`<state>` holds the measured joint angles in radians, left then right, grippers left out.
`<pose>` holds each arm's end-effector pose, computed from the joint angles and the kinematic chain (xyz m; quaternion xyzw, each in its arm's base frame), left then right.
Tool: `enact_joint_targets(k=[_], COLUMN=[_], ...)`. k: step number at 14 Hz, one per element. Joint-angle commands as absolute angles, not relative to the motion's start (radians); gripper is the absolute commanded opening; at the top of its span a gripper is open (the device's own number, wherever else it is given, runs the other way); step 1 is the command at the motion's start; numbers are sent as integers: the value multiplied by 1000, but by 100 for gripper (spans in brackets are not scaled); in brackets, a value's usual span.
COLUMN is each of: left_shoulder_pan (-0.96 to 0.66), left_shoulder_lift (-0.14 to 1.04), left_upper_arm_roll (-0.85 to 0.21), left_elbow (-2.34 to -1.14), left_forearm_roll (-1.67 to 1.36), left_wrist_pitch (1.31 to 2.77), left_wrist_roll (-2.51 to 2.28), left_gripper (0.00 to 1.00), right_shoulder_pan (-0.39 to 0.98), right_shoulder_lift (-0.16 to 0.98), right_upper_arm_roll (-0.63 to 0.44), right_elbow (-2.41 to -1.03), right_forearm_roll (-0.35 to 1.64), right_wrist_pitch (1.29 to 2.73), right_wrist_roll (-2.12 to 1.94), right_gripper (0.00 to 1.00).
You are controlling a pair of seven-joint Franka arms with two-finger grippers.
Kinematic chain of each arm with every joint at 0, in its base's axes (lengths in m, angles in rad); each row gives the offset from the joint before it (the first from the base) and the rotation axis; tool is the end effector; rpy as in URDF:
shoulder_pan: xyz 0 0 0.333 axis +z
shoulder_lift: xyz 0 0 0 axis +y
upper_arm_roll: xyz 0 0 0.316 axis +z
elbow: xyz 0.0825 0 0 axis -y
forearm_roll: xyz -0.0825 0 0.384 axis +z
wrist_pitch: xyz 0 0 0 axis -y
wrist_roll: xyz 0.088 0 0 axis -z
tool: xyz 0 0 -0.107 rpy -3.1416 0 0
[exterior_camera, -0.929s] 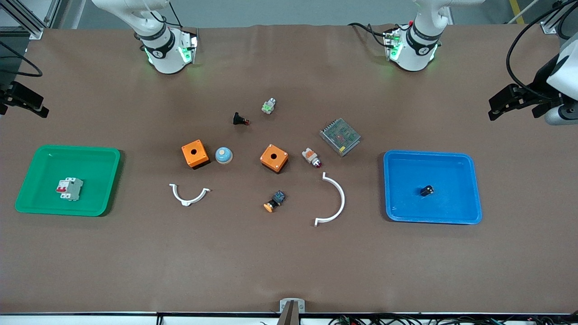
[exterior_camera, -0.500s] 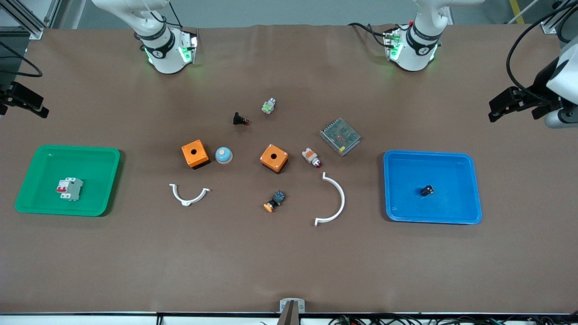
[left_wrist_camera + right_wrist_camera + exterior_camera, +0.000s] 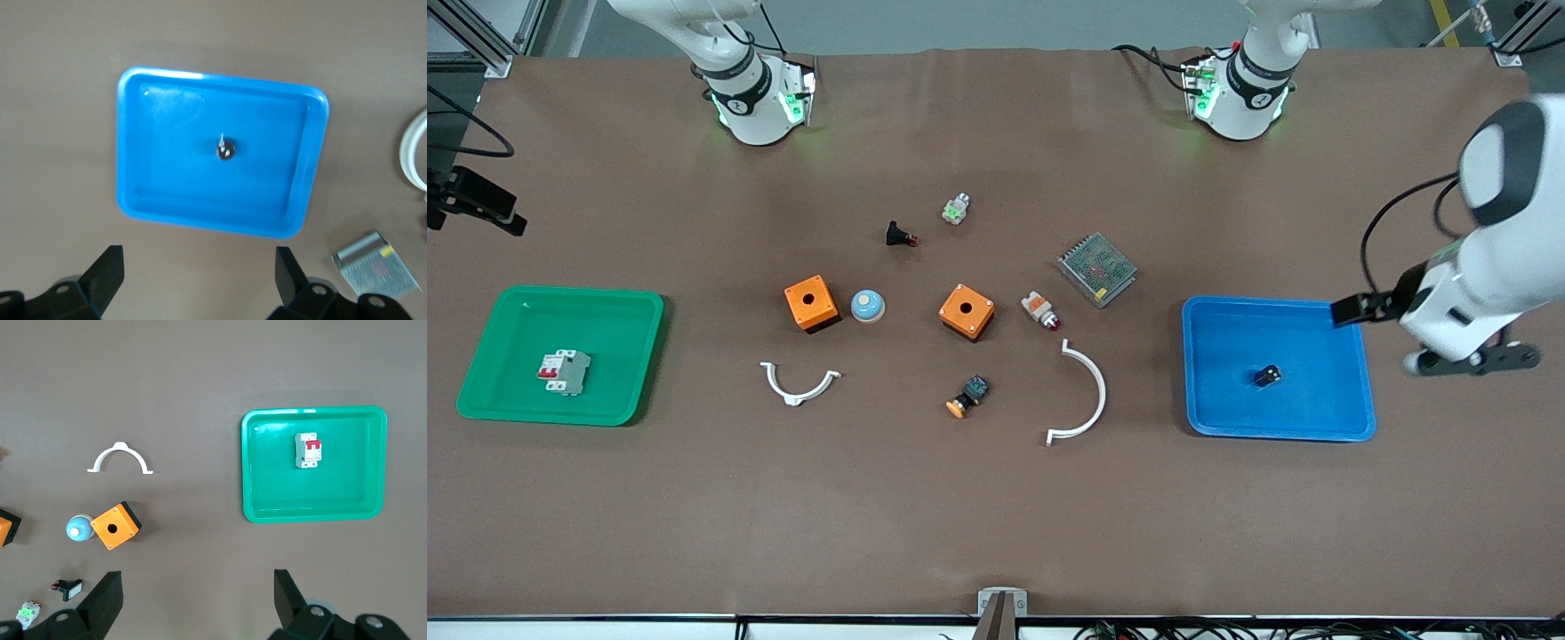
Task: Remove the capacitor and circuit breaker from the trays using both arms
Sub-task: 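Grasp the black capacitor with the left gripper while the right gripper reaches the breaker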
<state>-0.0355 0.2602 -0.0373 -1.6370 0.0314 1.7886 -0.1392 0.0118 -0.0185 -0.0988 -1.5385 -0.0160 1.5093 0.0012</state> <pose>0.6257 -0.0410 0.4564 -0.9980 -0.0293 0.0528 0.0160 0.5406 -0.0495 0.6444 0.9990 -0.0445 -0.0057 0.0068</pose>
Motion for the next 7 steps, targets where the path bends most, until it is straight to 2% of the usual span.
enact_joint_targets(k=[1, 4, 7], left_shoulder_pan=[-35, -19, -11], left_shoulder_lift=[250, 304, 376], left_upper_arm_roll=[-38, -40, -43], left_elbow=[-1805, -1902, -1982], left_forearm_roll=[44, 44, 41], left_wrist_pitch=[1978, 2141, 2343], left_wrist_roll=[-144, -146, -147], left_gripper=[100, 99, 85], right_shoulder_pan=[28, 60, 41], right_shoulder_lift=[18, 32, 73], right_upper_arm_roll=[-104, -104, -109], right_elbow=[-1511, -1511, -1511], right_forearm_roll=[-11, -29, -54], right_wrist_pitch=[1500, 1502, 1505], right_wrist_roll=[0, -6, -5], right_gripper=[100, 100, 100])
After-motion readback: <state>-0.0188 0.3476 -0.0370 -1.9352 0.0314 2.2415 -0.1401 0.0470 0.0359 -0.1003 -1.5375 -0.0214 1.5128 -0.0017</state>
